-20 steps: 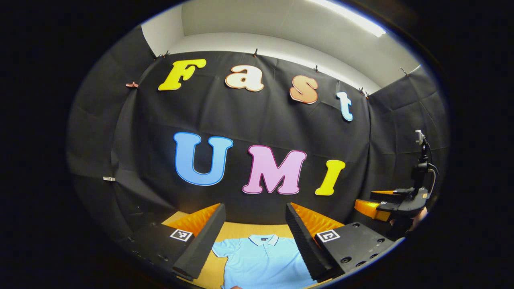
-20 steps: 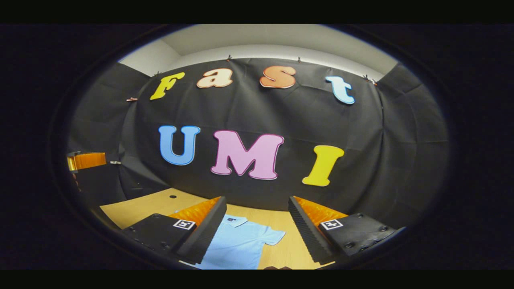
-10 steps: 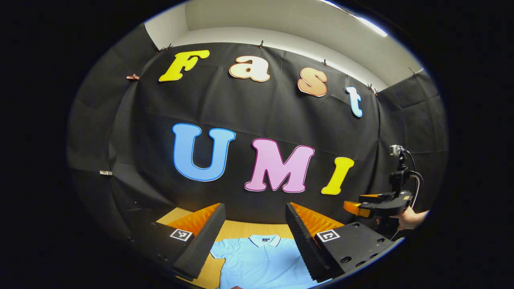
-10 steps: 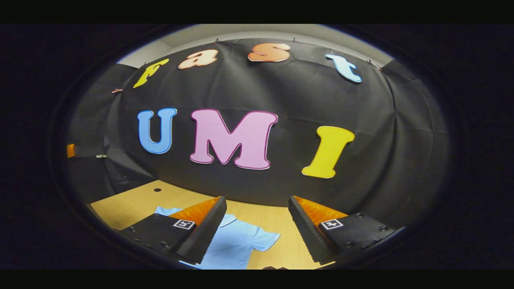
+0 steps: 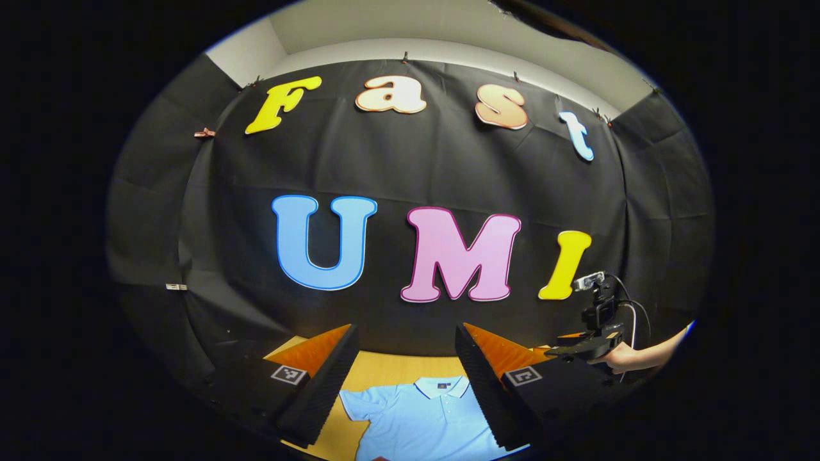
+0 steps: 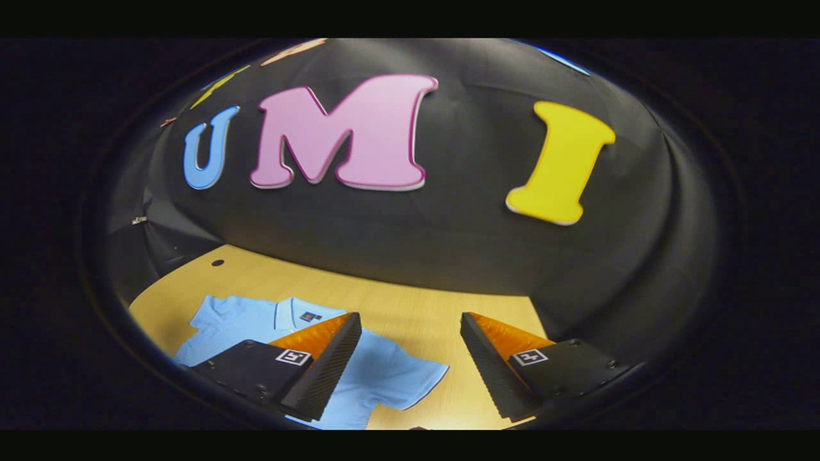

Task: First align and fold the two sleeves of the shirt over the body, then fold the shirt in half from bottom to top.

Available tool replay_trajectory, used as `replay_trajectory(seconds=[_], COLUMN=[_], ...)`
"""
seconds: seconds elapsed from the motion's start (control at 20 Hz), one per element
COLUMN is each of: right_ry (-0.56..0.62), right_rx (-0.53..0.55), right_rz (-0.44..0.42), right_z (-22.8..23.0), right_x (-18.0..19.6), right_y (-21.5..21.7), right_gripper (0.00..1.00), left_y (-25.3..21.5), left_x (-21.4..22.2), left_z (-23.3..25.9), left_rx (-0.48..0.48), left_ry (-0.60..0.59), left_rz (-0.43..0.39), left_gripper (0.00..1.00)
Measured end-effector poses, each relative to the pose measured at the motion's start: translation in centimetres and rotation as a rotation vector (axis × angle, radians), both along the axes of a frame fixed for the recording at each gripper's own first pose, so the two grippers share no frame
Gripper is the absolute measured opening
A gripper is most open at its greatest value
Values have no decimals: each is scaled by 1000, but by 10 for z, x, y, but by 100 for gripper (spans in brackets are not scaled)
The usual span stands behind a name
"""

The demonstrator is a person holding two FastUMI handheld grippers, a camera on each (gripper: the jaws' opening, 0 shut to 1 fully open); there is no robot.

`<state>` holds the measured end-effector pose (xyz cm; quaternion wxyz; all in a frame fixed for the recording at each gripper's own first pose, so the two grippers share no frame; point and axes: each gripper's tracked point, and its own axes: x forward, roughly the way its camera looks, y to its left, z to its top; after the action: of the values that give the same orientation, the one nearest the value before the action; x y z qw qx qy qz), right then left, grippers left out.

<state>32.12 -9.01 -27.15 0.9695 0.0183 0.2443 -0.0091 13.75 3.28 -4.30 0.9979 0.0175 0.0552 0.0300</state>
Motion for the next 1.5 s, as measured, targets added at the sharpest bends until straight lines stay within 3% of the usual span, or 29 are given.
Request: replay_trajectory(seconds=[0.2,0.5,0.7,0.9,0.95,1.1,1.15,1.2,1.5], right_ry=[165,330,415,402,393,393,399,390,297], right_rx=[64,100,101,102,106,109,109,106,146], right_rz=[-12,-20,-21,-34,-22,-5,1,1,11], right_z=[-93,-176,-207,-206,-206,-202,-201,-196,-128], right_x=[12,8,-1,1,4,4,6,7,14], right_y=[-18,-29,-30,-31,-28,-21,-18,-15,25], right_gripper=[97,98,98,96,77,1,12,6,6], left_y=[-3,-14,-23,-14,-14,-8,-4,1,34], left_x=[8,23,27,28,27,24,24,23,24], left_z=[-7,-30,-32,-41,-41,-37,-35,-36,-32], left_rx=[32,29,70,89,79,90,107,121,112], left_ry=[29,83,96,116,115,102,96,97,110], left_rz=[62,103,95,127,127,107,103,99,50], left_gripper=[96,96,96,96,96,96,96,95,95])
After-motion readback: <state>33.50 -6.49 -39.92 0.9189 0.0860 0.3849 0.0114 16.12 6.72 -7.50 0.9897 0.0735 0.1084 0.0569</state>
